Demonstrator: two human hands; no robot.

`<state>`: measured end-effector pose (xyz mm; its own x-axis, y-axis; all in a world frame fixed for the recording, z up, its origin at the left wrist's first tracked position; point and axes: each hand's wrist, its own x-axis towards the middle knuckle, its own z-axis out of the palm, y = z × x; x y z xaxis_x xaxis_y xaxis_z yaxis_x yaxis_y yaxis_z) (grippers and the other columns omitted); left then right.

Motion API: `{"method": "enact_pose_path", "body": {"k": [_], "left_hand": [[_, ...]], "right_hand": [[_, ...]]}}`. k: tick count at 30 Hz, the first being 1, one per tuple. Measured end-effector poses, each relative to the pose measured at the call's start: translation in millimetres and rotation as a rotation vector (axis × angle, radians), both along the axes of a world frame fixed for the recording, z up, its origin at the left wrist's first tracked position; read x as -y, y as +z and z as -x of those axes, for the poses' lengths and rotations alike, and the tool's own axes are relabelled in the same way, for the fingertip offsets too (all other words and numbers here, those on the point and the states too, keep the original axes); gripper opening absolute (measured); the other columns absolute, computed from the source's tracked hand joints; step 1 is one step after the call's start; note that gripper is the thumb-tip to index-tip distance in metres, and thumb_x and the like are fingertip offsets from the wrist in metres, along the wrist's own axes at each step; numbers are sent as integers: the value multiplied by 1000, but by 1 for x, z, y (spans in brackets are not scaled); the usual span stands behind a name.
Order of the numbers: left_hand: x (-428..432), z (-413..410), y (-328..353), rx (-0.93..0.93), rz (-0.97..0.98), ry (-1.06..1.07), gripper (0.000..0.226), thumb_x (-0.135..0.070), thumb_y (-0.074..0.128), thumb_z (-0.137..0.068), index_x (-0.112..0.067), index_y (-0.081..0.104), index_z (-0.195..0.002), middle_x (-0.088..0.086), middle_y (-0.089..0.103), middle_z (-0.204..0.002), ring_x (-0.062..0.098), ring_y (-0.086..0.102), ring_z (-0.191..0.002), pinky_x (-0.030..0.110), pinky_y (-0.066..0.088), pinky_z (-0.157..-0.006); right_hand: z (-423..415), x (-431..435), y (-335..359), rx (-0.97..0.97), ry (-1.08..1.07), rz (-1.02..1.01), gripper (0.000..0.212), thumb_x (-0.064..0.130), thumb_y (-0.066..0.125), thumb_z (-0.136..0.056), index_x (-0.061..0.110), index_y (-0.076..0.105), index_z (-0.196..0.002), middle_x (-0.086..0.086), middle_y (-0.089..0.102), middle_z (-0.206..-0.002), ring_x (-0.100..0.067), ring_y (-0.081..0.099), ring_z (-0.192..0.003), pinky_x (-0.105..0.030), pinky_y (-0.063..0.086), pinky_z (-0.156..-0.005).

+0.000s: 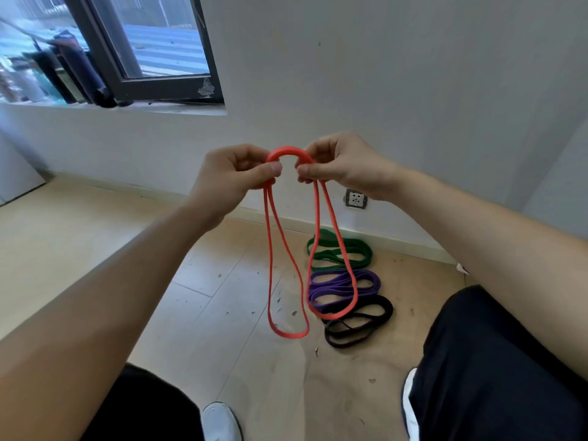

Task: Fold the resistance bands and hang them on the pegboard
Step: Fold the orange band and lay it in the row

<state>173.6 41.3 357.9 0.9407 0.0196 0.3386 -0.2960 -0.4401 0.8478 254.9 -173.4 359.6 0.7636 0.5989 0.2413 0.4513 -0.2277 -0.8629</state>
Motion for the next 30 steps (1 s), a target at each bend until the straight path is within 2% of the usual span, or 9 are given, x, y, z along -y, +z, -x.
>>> {"method": "enact_pose_path", "body": {"k": [2, 7, 10, 13, 20, 21, 24, 27, 30], "left_hand": [[5, -1, -2, 14, -52, -31, 15, -18, 74, -90, -13, 73, -104, 5, 76, -91, 18, 75, -87, 27, 62, -81], [11, -5, -6, 22, -37, -38, 16, -17, 76, -90, -10, 74, -104, 8, 76, -91, 22, 75, -87, 31, 63, -82], [16, -4, -8, 18, -23, -49, 15, -17, 76, -89, -13, 74, -103, 2, 76, -89, 16, 74, -86, 26, 61, -80], [22, -4, -13, -28, 24, -57, 24, -18, 76, -89, -13, 71, -112, 0, 76, -96, 13, 74, -92, 26, 61, -83], [44, -3, -38, -220, 29, -153, 60, -41, 83, -74, -21, 61, -127, -4, 74, -114, 7, 71, -106, 28, 59, -91], [48, -4, -41, -237, 54, -164, 59, -39, 83, -75, -20, 62, -127, -5, 75, -114, 7, 71, -106, 28, 59, -91], [61, -6, -45, -216, 117, -188, 34, -22, 79, -87, -21, 66, -119, -5, 77, -107, 7, 73, -103, 23, 58, -87], [68, -8, -47, -185, 129, -169, 18, -16, 77, -89, -19, 71, -106, 1, 77, -101, 10, 74, -96, 15, 56, -79], [70, -9, -51, -188, 112, -177, 12, -14, 77, -89, -15, 73, -100, 12, 74, -100, 21, 74, -93, 22, 58, -79]], "right_hand": [[3, -1, 0, 15, 44, 12, 25, 14, 76, -89, 2, 71, -110, -9, 76, -94, -19, 74, -92, -24, 56, -81], [5, 4, 10, 142, 46, 69, 23, 17, 77, -88, 4, 75, -107, -8, 78, -93, -18, 75, -90, -29, 60, -84], [8, 6, 16, 190, 36, 95, 19, 19, 77, -89, 6, 76, -103, -5, 77, -88, -10, 72, -80, -21, 55, -72], [7, 9, 20, 181, 17, 45, 17, 19, 76, -90, 7, 76, -102, -11, 75, -88, -11, 67, -74, -23, 55, -65], [5, 17, 28, 71, 80, -111, 10, 12, 72, -92, 11, 74, -102, -10, 75, -91, -17, 71, -83, -30, 58, -72], [5, 18, 29, 49, 94, -138, 10, 12, 71, -92, 10, 73, -102, -10, 74, -91, -17, 71, -84, -30, 58, -73], [3, 24, 29, -26, 114, -221, 15, 11, 69, -93, 4, 71, -106, -9, 73, -92, -18, 71, -87, -31, 56, -74], [1, 30, 30, -91, 127, -316, 16, 8, 66, -94, 1, 68, -109, -10, 72, -94, -21, 70, -90, -32, 56, -75], [0, 39, 33, -172, 144, -442, 13, 6, 62, -94, 2, 66, -105, -10, 71, -92, -21, 68, -90, -33, 57, -75]]}}
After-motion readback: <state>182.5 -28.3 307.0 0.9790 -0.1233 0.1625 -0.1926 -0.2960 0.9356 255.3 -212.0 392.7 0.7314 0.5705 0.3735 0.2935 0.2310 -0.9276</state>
